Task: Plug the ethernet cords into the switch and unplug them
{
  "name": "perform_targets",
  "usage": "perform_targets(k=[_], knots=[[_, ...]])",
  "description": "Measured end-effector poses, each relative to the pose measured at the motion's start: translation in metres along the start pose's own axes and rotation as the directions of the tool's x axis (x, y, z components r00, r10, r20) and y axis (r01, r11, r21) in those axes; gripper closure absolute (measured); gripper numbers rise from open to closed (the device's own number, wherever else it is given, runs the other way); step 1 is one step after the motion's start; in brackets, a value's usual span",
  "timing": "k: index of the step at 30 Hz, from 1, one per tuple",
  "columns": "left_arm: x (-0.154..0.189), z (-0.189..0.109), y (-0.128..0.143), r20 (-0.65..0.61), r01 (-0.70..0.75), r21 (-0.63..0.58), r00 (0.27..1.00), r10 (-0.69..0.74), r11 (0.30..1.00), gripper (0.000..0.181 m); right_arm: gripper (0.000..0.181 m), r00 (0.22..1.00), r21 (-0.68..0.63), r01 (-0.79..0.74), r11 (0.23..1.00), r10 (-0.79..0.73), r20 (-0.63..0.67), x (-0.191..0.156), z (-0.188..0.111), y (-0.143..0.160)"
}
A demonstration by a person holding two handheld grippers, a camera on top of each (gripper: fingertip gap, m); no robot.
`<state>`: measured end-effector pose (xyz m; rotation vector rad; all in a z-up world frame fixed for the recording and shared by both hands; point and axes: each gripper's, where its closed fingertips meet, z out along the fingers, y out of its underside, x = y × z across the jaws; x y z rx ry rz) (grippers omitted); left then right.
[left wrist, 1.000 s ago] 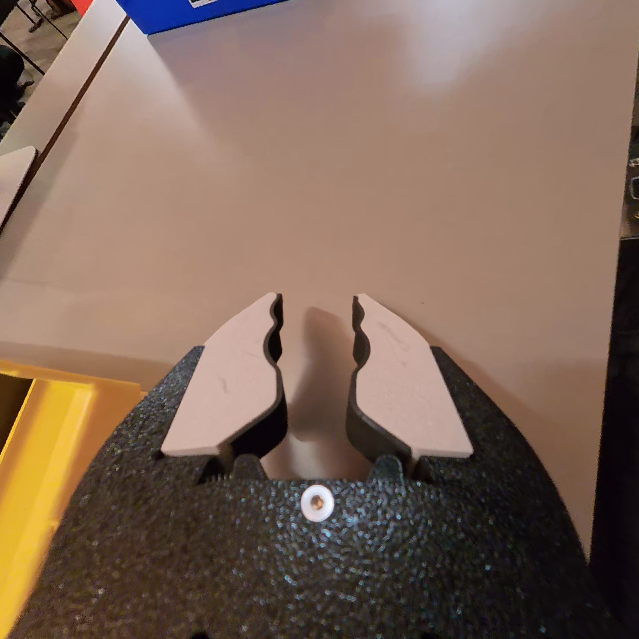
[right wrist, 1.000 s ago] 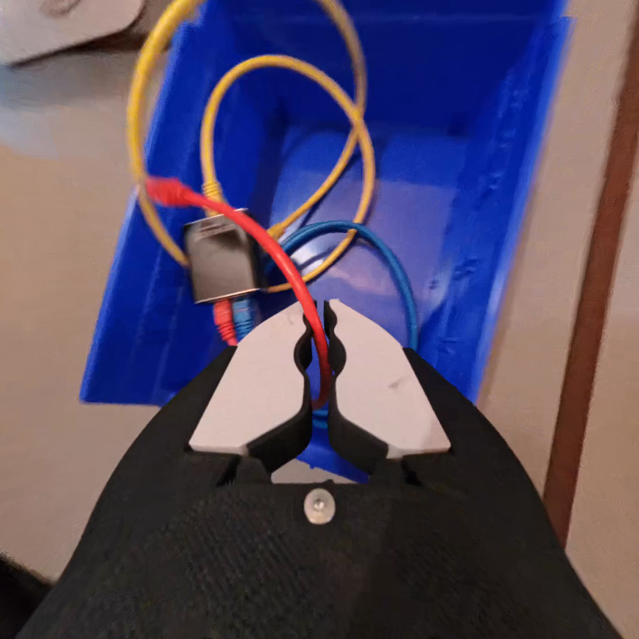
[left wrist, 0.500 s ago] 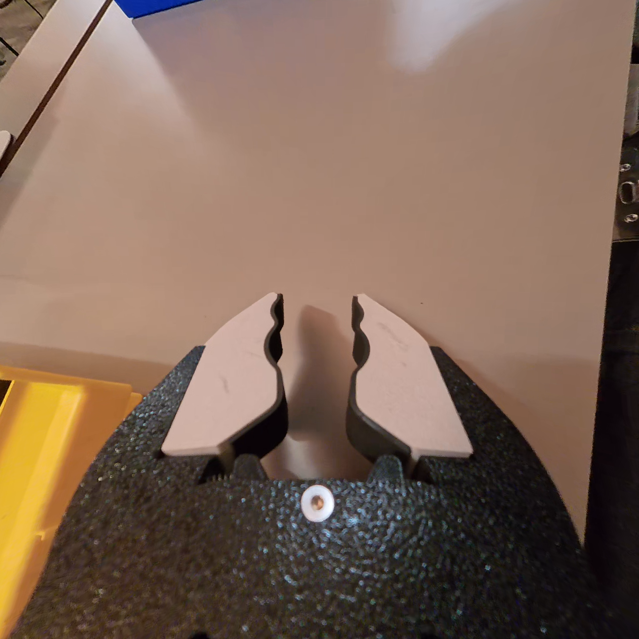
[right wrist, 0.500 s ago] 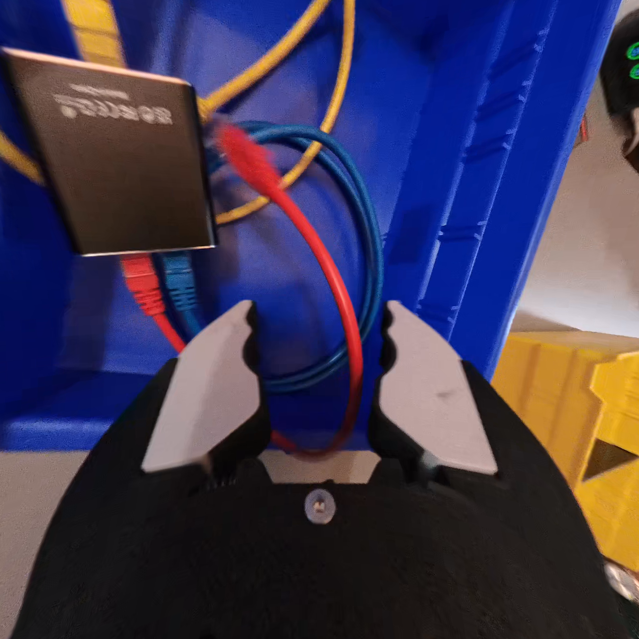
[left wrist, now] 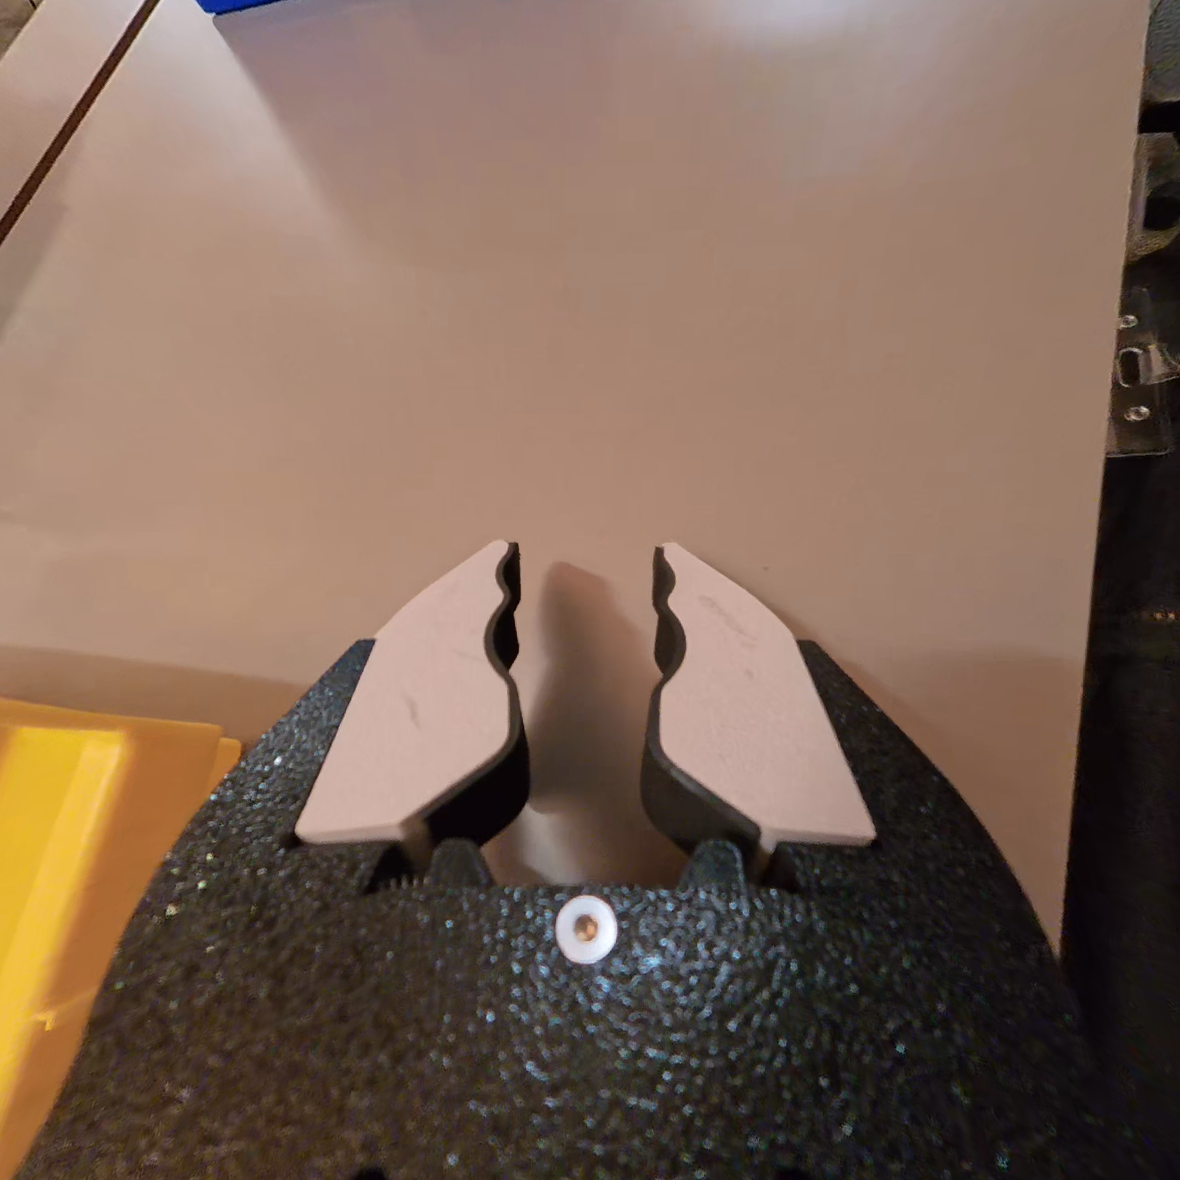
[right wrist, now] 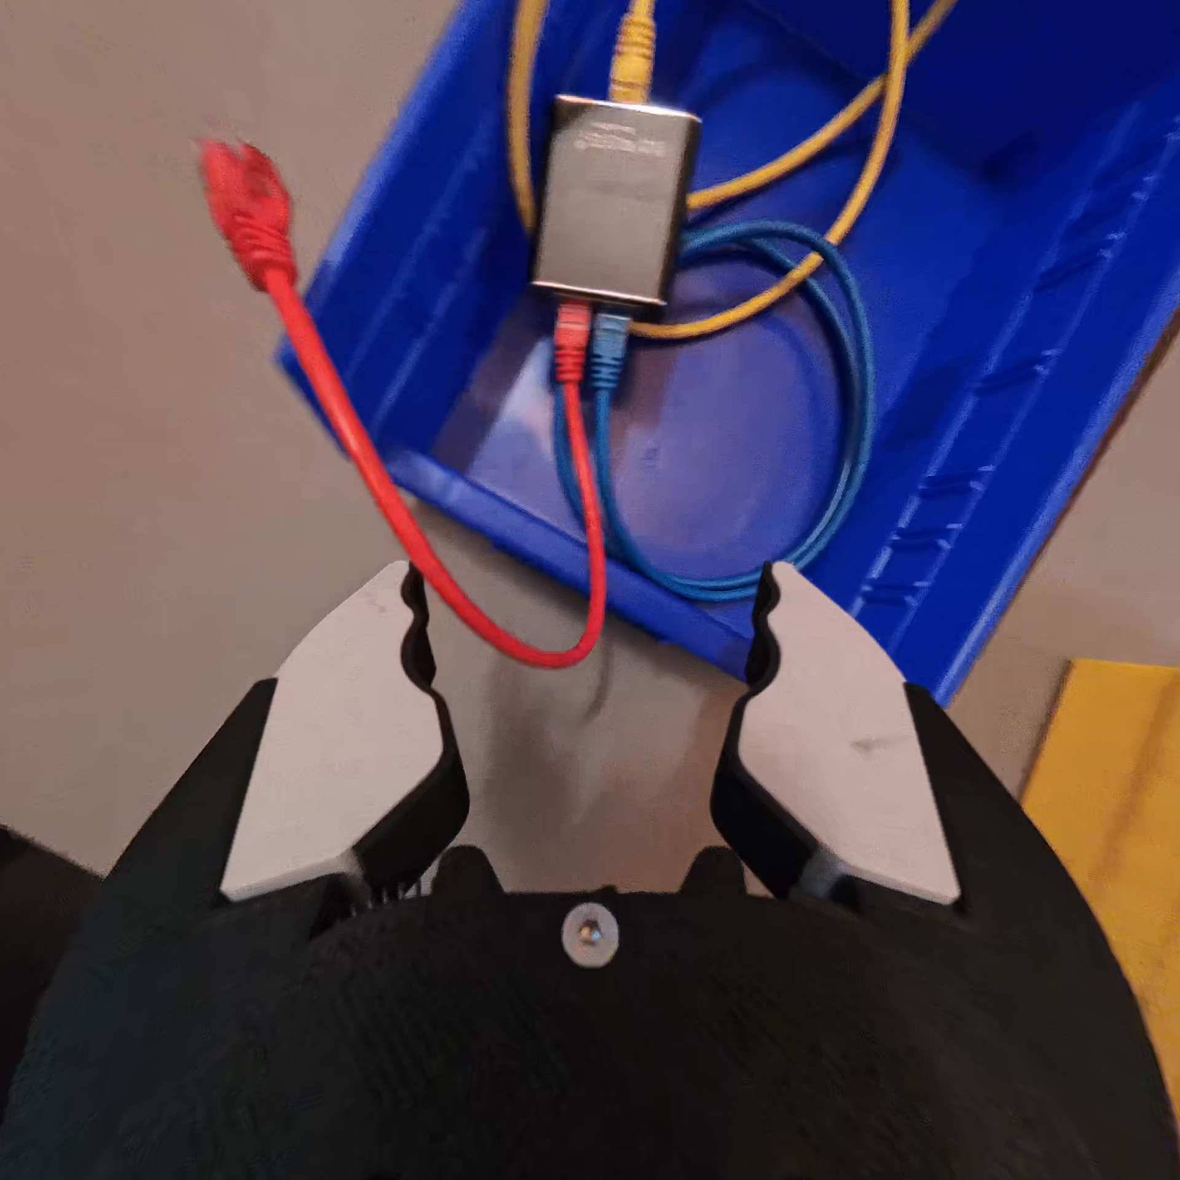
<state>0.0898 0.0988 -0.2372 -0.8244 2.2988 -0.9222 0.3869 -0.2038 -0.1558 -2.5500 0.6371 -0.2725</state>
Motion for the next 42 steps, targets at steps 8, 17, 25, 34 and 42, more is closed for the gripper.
perform_targets(k=[8,17,25,34,42], knots=[[0.009,0.015,-0.039,-0.071,0.063,0.091,0.996,-0.057,0.994,0.141,0.091,0.995,0.231,0.046,0.972,-0.064,0.072,-0.051,-0.034,0.021],[0.038,0.051,-0.071,-0.164,-0.08,0.032,0.983,0.084,0.996,0.139,0.144,0.883,0.31,0.456,0.834,-0.382,-0.272,-0.065,-0.01,0.007],[0.039,0.061,-0.072,-0.19,-0.077,0.019,0.979,0.079,0.997,0.139,0.171,0.754,0.134,0.648,0.75,-0.608,-0.248,-0.068,0.014,0.014],[0.038,0.069,-0.067,-0.221,-0.052,0.018,0.974,0.055,0.998,0.139,0.176,0.908,0.444,0.417,0.793,-0.336,-0.252,-0.056,-0.013,-0.018],[0.036,0.071,-0.065,-0.249,-0.053,0.01,0.967,0.054,0.999,0.139,0.177,0.922,0.557,-0.231,0.798,0.362,-0.137,0.052,-0.028,-0.039]])
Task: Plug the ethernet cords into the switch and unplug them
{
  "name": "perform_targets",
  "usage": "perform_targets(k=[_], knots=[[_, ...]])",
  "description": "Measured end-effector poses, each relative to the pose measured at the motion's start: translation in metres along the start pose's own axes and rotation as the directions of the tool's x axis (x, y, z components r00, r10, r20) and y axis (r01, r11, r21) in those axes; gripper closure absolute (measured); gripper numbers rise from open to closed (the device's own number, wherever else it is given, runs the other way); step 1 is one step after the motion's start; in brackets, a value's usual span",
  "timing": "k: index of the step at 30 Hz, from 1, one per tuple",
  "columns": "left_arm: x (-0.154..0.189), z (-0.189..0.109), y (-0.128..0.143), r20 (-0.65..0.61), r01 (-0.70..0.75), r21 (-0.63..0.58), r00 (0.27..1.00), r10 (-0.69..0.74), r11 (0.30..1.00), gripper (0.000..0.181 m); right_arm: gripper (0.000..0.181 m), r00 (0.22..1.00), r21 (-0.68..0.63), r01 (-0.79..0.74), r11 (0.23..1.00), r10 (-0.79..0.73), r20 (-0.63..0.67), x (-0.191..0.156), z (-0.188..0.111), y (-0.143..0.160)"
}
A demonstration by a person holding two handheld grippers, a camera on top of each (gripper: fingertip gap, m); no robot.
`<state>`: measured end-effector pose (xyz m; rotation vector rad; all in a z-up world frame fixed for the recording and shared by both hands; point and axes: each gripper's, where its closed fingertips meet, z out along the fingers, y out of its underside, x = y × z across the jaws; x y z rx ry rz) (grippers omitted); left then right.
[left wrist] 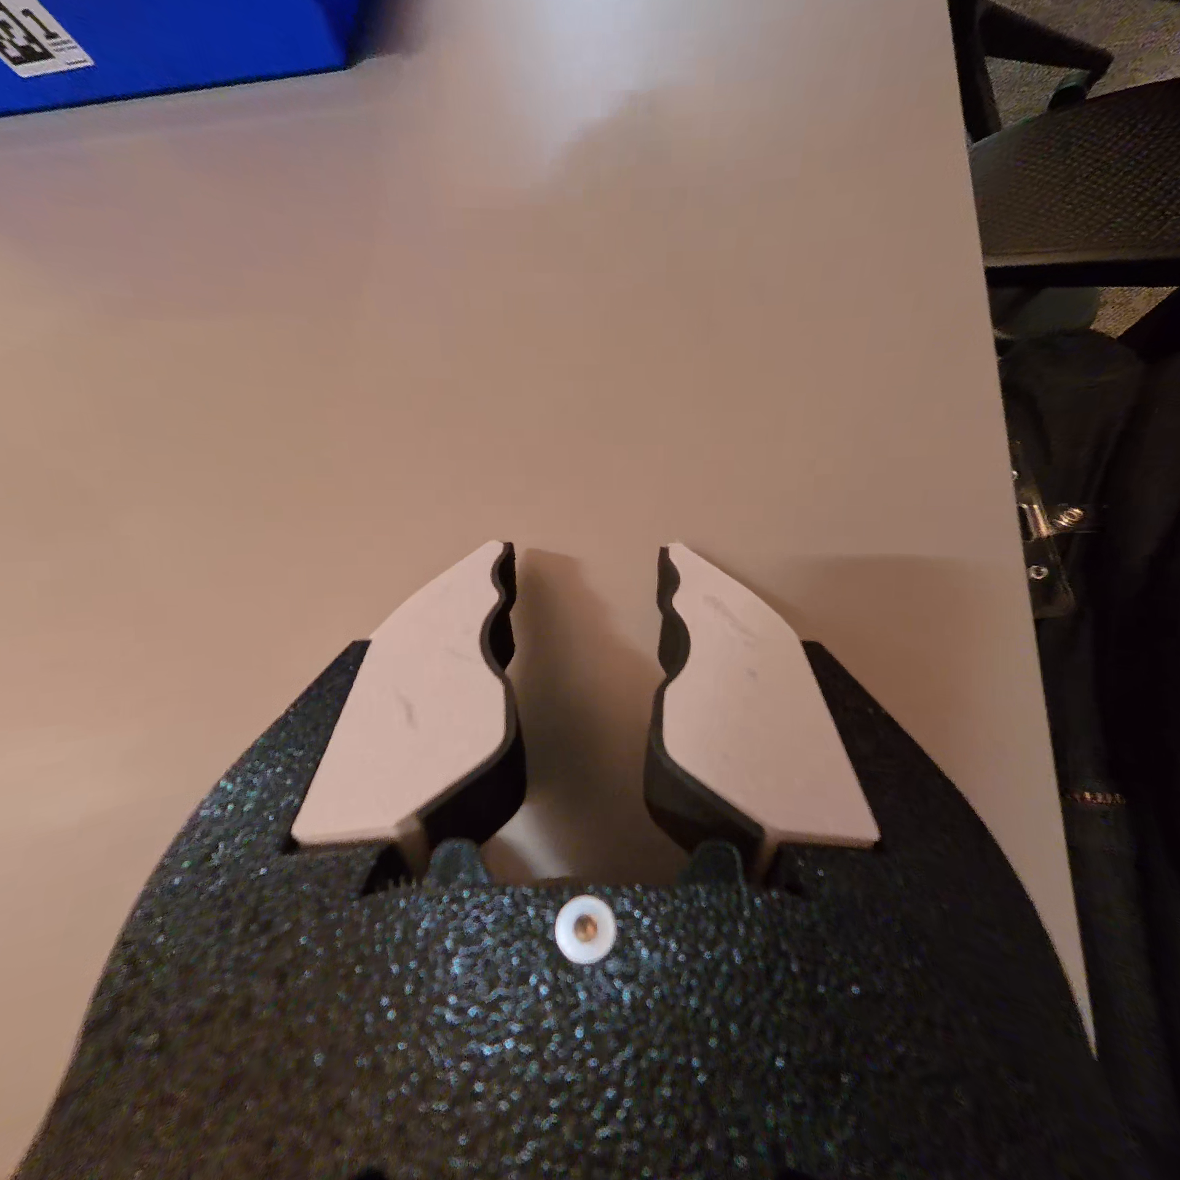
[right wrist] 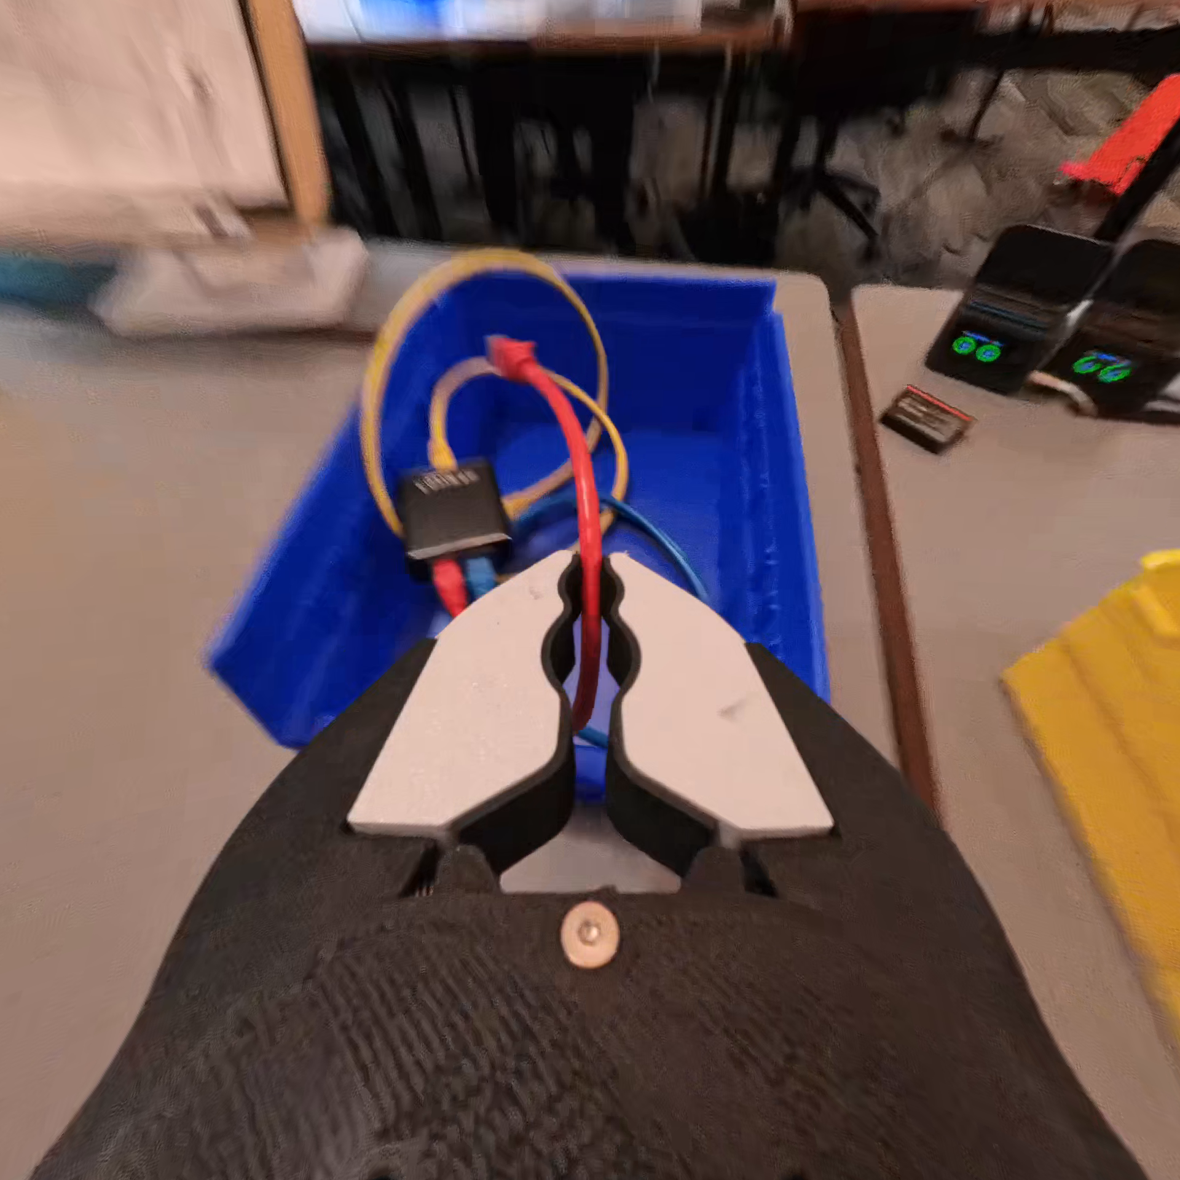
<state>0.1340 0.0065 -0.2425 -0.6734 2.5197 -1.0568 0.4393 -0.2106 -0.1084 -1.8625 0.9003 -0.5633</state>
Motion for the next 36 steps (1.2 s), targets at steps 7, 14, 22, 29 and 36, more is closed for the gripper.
perform_targets(k=[7,14,22,29,36], knots=[[-0.001,-0.001,-0.001,-0.051,0.041,0.01,0.998,-0.04,0.999,0.139,0.176,0.888,-0.406,0.408,0.818,-0.459,-0.032,-0.001,0.077,-0.006],[0.001,-0.004,-0.003,-0.09,0.059,0.04,0.994,-0.055,0.997,0.139,0.17,0.914,-0.318,0.406,0.857,-0.374,0.16,-0.017,0.142,-0.011],[-0.003,-0.007,-0.001,-0.145,0.122,0.034,0.983,-0.116,0.992,0.139,0.119,0.893,-0.568,0.438,0.697,-0.266,0.362,-0.015,0.126,0.047],[-0.017,-0.01,-0.003,-0.141,0.147,0.035,0.98,-0.141,0.988,0.139,0.083,0.838,-0.583,0.546,0.602,-0.392,0.38,-0.006,0.08,0.042],[-0.032,-0.011,-0.027,-0.125,0.118,0.069,0.986,-0.108,0.991,0.139,0.078,0.883,-0.502,0.463,0.73,-0.326,0.339,-0.001,0.033,0.033]])
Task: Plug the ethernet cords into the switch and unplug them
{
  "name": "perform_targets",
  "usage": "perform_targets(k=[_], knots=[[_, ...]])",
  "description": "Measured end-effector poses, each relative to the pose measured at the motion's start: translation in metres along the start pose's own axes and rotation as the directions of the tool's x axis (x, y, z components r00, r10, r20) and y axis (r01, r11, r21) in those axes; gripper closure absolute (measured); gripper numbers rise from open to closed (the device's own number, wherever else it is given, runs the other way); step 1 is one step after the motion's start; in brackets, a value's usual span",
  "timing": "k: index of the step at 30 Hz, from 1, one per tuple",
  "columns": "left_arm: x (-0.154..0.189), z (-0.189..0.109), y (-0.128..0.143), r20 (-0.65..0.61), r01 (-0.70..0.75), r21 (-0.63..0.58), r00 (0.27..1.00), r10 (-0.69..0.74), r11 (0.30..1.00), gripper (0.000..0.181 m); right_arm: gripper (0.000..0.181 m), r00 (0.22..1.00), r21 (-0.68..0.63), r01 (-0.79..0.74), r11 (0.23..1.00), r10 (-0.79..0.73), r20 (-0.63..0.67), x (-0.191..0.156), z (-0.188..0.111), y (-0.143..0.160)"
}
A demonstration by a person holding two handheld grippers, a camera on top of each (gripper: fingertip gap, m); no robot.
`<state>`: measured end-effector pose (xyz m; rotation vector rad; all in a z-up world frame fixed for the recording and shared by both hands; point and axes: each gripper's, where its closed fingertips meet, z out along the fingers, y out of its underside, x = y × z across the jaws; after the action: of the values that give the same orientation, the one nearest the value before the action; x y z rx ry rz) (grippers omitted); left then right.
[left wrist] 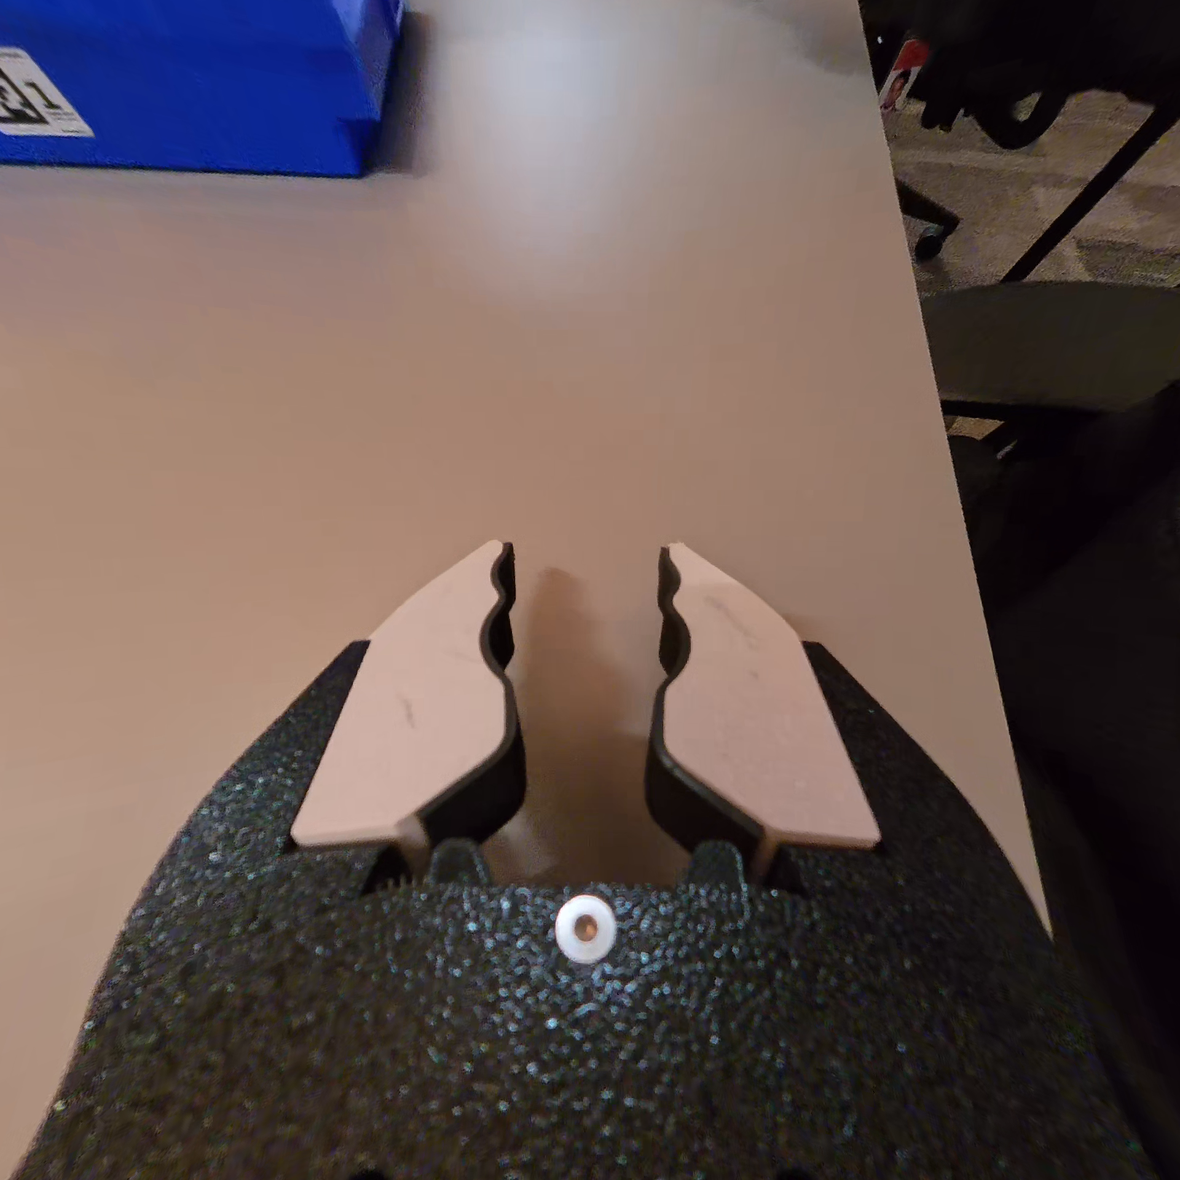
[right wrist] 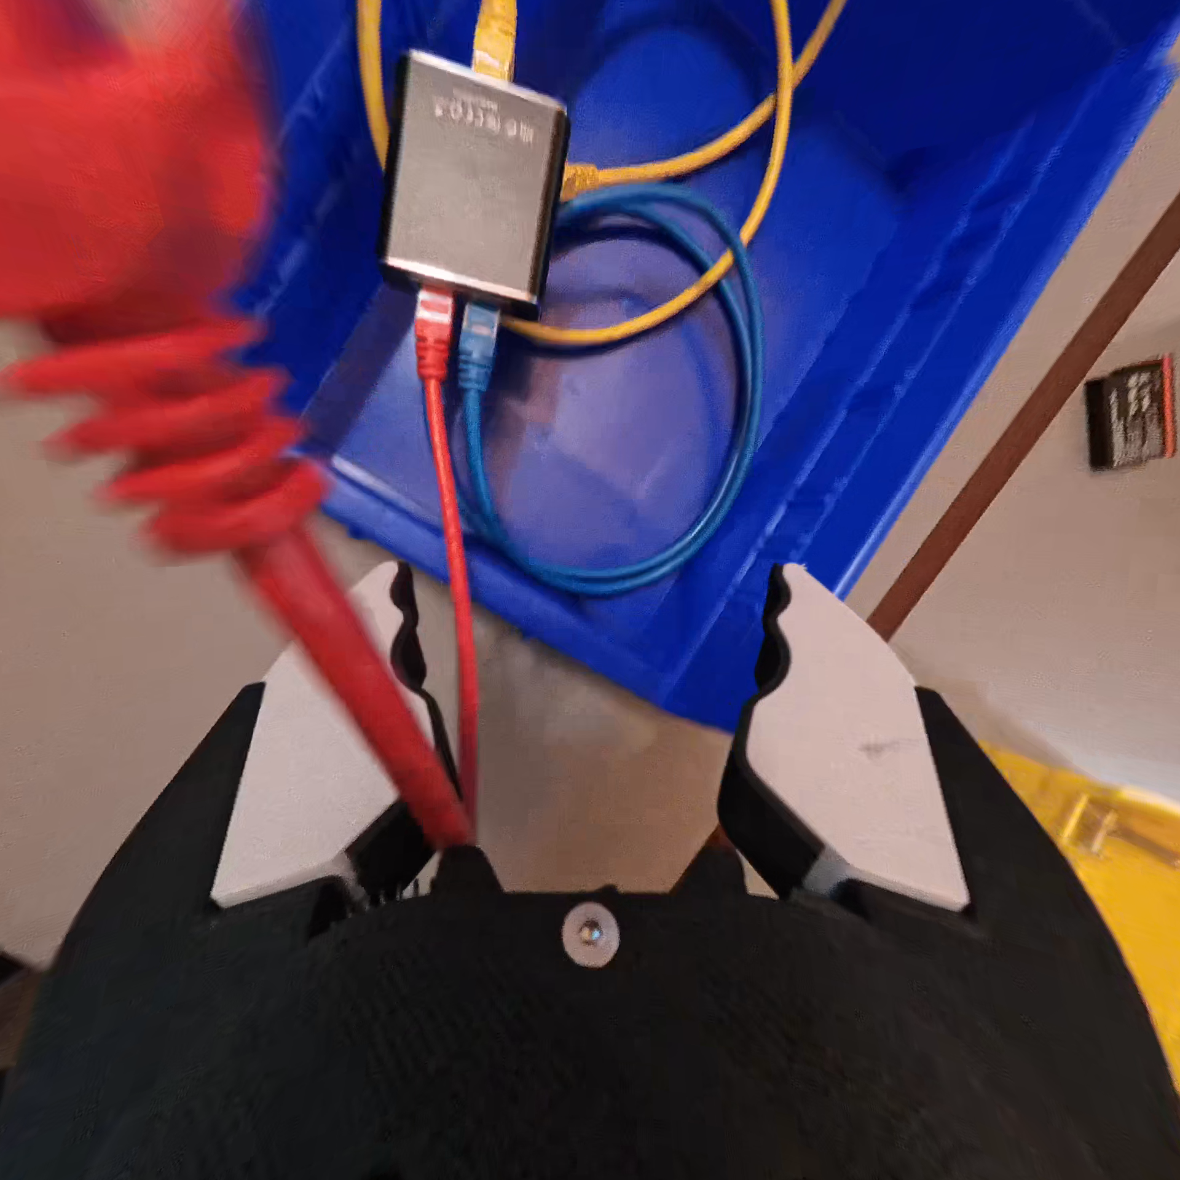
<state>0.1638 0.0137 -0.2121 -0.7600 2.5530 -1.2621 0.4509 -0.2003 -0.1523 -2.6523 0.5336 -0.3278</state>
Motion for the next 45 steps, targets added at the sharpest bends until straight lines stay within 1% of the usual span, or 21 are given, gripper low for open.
perform_targets(k=[3,5,7,8,11,14,16,18,19,21,24,26,28,30,31,33,36,38,40,42,45], knots=[[-0.006,0.0,-0.002,-0.004,0.001,-0.003,1.0,-0.001,1.0,0.139,0.076,0.995,0.025,-0.062,0.998,0.06,0.083,-0.01,-0.022,0.032],[-0.012,0.003,-0.01,0.001,0.019,0.016,1.0,-0.019,1.0,0.139,0.076,0.972,0.19,-0.14,0.972,0.098,0.211,-0.024,-0.042,0.031],[-0.024,0.011,-0.027,0.036,0.052,0.059,0.998,-0.054,0.997,0.138,0.09,0.944,0.352,-0.252,0.902,0.148,0.296,-0.031,-0.065,0.029],[-0.032,0.016,-0.039,0.063,0.072,0.091,0.995,-0.078,0.993,0.136,0.099,0.944,0.411,-0.293,0.864,0.194,0.266,-0.026,-0.072,0.032],[-0.054,0.038,-0.076,0.133,0.135,0.188,0.978,-0.162,0.973,0.13,0.092,0.937,0.576,-0.325,0.75,0.338,0.088,-0.013,-0.087,0.046],[-0.072,0.055,-0.114,0.176,0.161,0.272,0.961,-0.214,0.949,0.125,0.086,0.914,0.668,-0.283,0.688,0.404,-0.028,-0.035,-0.086,0.056],[-0.089,0.061,-0.141,0.233,0.168,0.336,0.939,-0.255,0.927,0.124,0.086,0.901,0.688,-0.267,0.675,0.428,-0.071,-0.055,-0.073,0.06],[-0.106,0.073,-0.161,0.27,0.206,0.355,0.911,-0.311,0.912,0.116,0.088,0.883,0.706,-0.257,0.661,0.457,-0.106,-0.068,-0.058,0.058],[-0.113,0.081,-0.168,0.284,0.236,0.351,0.895,-0.344,0.906,0.11,0.088,0.883,0.702,-0.243,0.67,0.452,-0.125,-0.071,-0.05,0.055],[-0.126,0.101,-0.176,0.32,0.296,0.314,0.862,-0.394,0.902,0.101,0.085,0.876,0.631,-0.207,0.748,0.429,-0.221,-0.068,-0.043,0.054],[-0.142,0.13,-0.174,0.415,0.374,0.236,0.796,-0.441,0.897,0.086,0.082,0.819,0.608,-0.128,0.783,0.429,-0.381,-0.057,-0.062,0.051],[-0.152,0.145,-0.17,0.481,0.359,0.199,0.775,-0.41,0.912,0.086,0.081,0.819,0.647,-0.087,0.758,0.424,-0.387,-0.059,-0.069,0.047],[-0.154,0.158,-0.167,0.48,0.365,0.189,0.775,-0.41,0.911,0.085,0.081,0.819,0.668,-0.131,0.733,0.46,-0.344,-0.057,-0.069,0.051],[-0.15,0.16,-0.168,0.457,0.373,0.209,0.78,-0.428,0.904,0.106,0.082,0.806,0.68,-0.175,0.712,0.5,-0.316,-0.055,-0.073,0.056],[-0.153,0.156,-0.167,0.489,0.352,0.209,0.77,-0.41,0.912,0.112,0.083,0.799,0.695,-0.172,0.698,0.512,-0.316,-0.053,-0.079,0.056],[-0.167,0.139,-0.158,0.597,0.3,0.185,0.722,-0.349,0.936,0.137,0.088,0.792,0.732,-0.16,0.662,0.528,-0.305,-0.053,-0.09,0.055],[-0.191,0.101,-0.131,0.67,0.29,0.229,0.646,-0.366,0.929,0.171,0.091,0.789,0.774,-0.206,0.598,0.57,-0.231,-0.06,-0.1,0.043],[-0.191,0.076,-0.112,0.662,0.284,0.25,0.648,-0.377,0.926,0.175,0.093,0.821,0.792,-0.189,0.58,0.536,-0.197,-0.075,-0.105,0.023],[-0.179,0.053,-0.093,0.62,0.31,0.271,0.668,-0.412,0.911,0.176,0.091,0.828,0.771,-0.161,0.617,0.509,-0.234,-0.088,-0.105,0.008],[-0.164,0.027,-0.071,0.63,0.297,0.261,0.669,-0.395,0.918,0.176,0.088,0.838,0.745,-0.135,0.654,0.476,-0.266,-0.104,-0.102,-0.008],[-0.135,-0.014,-0.039,0.637,0.288,0.294,0.652,-0.411,0.911,0.176,0.079,0.884,0.741,-0.114,0.662,0.408,-0.229,-0.136,-0.094,-0.04]])
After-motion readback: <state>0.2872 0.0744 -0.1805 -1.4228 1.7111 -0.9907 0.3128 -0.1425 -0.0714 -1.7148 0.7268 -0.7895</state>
